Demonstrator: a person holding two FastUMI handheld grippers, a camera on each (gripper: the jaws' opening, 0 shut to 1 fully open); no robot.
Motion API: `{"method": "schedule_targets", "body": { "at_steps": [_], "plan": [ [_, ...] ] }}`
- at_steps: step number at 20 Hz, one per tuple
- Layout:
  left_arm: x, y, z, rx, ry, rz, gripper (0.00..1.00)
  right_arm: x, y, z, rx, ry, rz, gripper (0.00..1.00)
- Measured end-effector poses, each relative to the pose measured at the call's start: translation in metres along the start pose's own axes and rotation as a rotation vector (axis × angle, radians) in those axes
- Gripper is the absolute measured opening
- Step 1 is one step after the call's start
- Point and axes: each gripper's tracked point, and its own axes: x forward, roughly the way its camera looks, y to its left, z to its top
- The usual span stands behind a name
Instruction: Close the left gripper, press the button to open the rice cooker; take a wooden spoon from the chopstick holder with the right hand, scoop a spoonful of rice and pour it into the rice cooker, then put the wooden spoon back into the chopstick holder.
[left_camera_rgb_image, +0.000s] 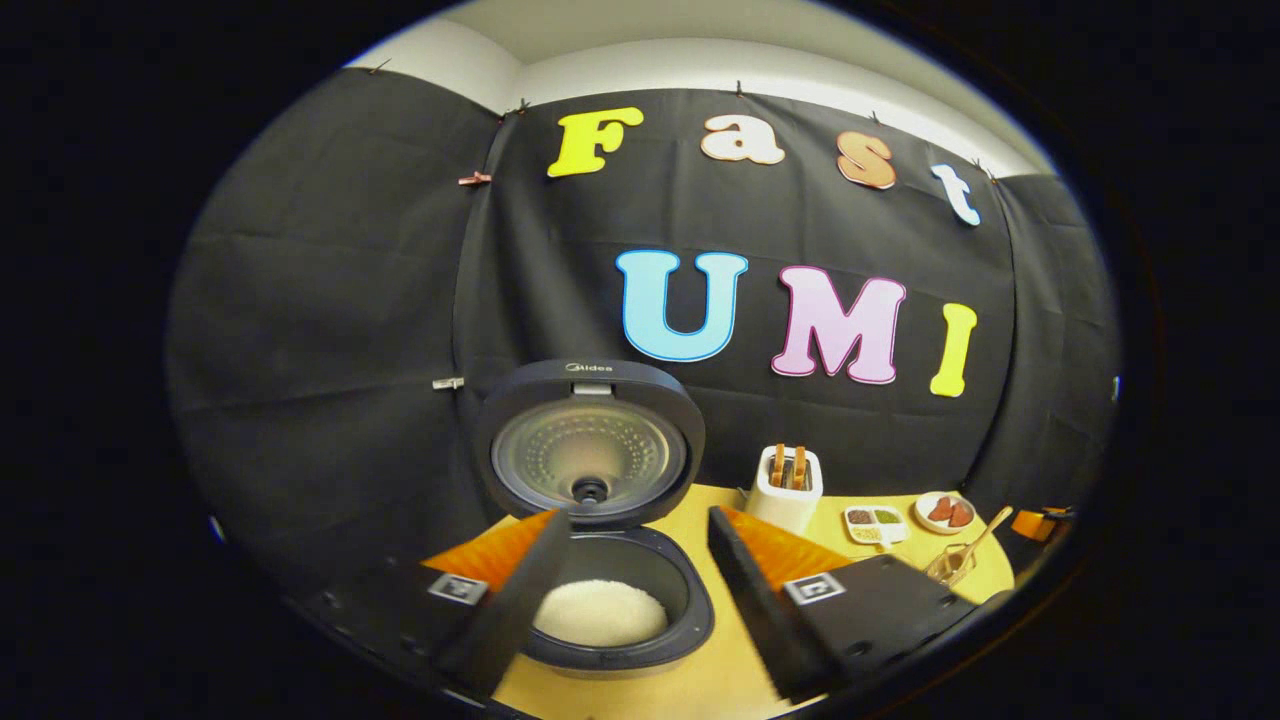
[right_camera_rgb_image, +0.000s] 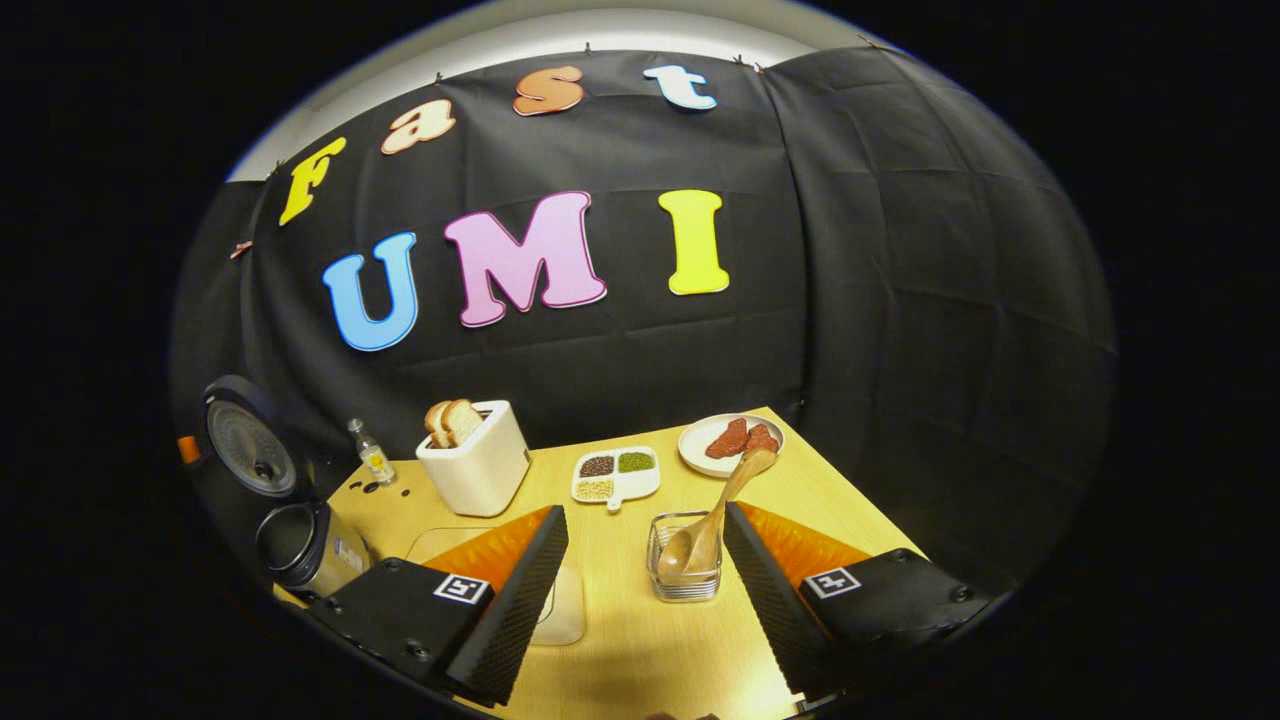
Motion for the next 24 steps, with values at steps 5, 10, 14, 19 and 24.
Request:
{"method": "schedule_targets", "body": {
  "at_steps": [5, 10, 14, 19, 24],
  "plan": [
    [-0.013, -0.019, -0.025, -0.046, 0.052, 0.045, 0.95, 0.054, -0.04, -0.017, 0.127, 0.089, -0.076, 0.99],
    [-0.018, -0.043, -0.05, -0.033, 0.125, 0.068, 0.96, 0.102, -0.074, -0.04, 0.239, 0.168, -0.119, 0.99],
    [-0.023, -0.065, -0.082, -0.011, 0.206, 0.08, 0.96, 0.147, -0.088, -0.049, 0.327, 0.196, -0.143, 0.98],
    [-0.031, -0.093, -0.112, 0.029, 0.275, 0.083, 0.95, 0.182, -0.091, -0.07, 0.455, 0.268, -0.147, 0.94],
    [-0.035, -0.123, -0.121, 0.014, 0.284, 0.038, 0.96, 0.193, -0.084, -0.077, 0.511, 0.308, -0.13, 0.34]
  ]
}}
